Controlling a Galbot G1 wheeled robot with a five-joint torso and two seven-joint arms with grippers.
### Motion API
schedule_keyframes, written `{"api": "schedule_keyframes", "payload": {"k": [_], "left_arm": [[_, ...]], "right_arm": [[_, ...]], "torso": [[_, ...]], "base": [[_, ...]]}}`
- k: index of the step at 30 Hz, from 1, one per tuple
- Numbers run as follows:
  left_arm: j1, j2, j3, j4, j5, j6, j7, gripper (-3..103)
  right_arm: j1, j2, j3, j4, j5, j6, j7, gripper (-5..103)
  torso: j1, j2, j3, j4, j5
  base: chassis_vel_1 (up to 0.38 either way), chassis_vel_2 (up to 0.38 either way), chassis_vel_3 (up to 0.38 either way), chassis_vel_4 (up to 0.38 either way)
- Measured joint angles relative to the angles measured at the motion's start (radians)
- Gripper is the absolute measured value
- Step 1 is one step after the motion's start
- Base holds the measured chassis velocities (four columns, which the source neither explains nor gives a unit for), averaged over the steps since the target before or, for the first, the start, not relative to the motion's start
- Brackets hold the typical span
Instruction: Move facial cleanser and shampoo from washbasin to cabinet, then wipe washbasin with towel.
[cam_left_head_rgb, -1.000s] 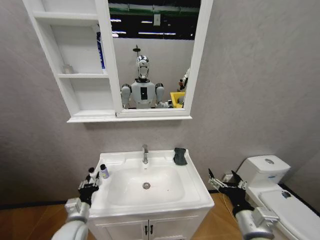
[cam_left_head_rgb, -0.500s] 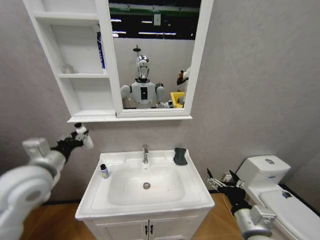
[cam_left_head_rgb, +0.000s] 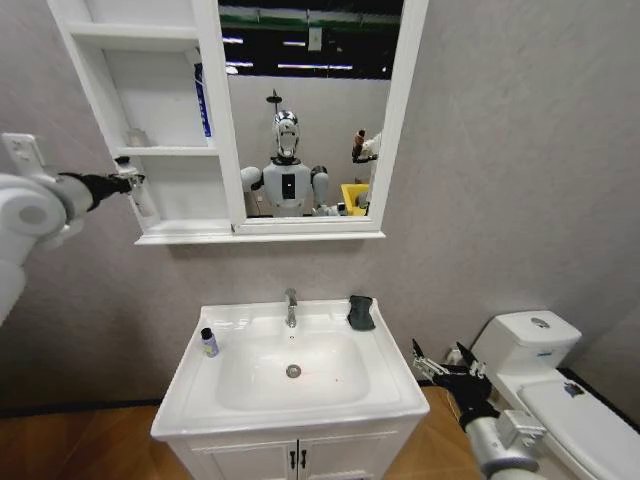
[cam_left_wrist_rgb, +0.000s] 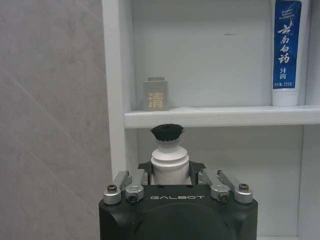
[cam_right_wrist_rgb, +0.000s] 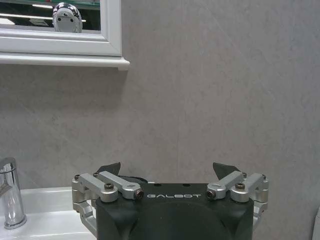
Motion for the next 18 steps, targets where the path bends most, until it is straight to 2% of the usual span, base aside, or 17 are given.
{"api": "schedule_keyframes", "payload": {"k": [6, 9, 12, 18], "left_arm": [[-0.068, -0.076, 0.072, 0.092, 0.032, 0.003, 0.005, 38], [-0.070, -0.084, 0.079, 0.102, 0.044, 0.003, 0.010, 38], [-0.075, -0.110, 0.095, 0.137, 0.105, 0.003, 0.035, 38], [-0.076, -0.132, 0.105, 0.164, 0.159, 0.005, 0.060, 38]], "right_arm": [[-0.001, -0.002, 0.012, 0.007, 0.002, 0.002, 0.000, 100], [-0.001, -0.002, 0.013, 0.008, 0.003, 0.003, 0.000, 100], [-0.001, 0.002, 0.018, 0.008, 0.006, 0.005, 0.002, 100], [-0.006, 0.003, 0.029, 0.004, 0.012, 0.014, 0.002, 100]], "torso": [[0.000, 0.000, 0.000, 0.0003, 0.0000], [0.000, 0.000, 0.000, 0.0003, 0.0000], [0.000, 0.000, 0.000, 0.0005, 0.0000], [0.000, 0.000, 0.000, 0.0005, 0.0000]], "base": [[0.000, 0.000, 0.000, 0.000], [0.000, 0.000, 0.000, 0.000], [0.000, 0.000, 0.000, 0.000], [0.000, 0.000, 0.000, 0.000]]}}
